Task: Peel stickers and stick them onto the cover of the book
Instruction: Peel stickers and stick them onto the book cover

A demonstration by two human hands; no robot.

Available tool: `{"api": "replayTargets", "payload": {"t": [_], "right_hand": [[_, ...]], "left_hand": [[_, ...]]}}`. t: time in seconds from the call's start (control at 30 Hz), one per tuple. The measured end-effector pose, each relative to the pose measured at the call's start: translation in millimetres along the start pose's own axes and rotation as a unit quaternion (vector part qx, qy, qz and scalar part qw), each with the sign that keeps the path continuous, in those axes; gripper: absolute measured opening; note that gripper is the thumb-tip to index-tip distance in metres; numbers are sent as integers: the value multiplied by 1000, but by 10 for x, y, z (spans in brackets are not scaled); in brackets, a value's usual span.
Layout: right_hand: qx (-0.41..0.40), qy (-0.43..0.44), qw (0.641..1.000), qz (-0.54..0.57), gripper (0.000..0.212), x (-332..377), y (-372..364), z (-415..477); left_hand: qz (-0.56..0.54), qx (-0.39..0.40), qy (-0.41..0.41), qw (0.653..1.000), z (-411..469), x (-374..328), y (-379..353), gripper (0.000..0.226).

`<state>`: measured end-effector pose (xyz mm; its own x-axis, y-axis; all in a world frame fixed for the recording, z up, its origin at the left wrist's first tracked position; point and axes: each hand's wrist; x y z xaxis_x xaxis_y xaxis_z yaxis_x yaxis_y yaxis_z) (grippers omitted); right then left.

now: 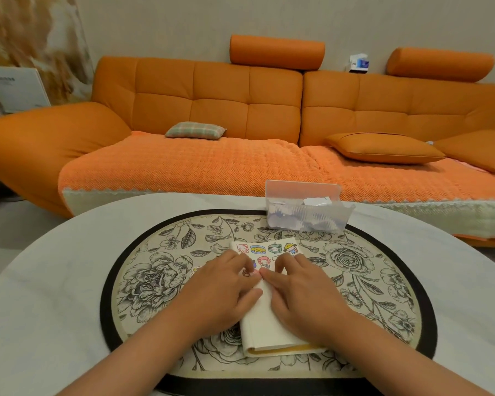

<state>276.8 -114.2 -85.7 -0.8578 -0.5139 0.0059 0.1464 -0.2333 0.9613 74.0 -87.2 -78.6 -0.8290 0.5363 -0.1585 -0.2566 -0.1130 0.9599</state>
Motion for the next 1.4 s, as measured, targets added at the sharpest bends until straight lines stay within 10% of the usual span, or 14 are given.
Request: {"api": "replayTargets", "payload": {"t": [0.63,1.4], "right_hand": [[0,-11,1000,14,42,-12,8,-46],[6,38,998,59,34,281,219,469]], "left_hand": [[48,35,59,996,29,-122,-15,77],[-51,-7,188,981,-33,572,294,50]]}}
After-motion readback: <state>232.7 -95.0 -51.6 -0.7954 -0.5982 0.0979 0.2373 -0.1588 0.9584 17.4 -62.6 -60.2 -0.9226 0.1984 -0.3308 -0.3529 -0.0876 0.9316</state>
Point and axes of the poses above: each hand's wrist, its own z-axis towards the middle knuckle, its own y-axis out of the back of the hand, x = y × z, and after that the axes turned 11 degrees about y, right-handed
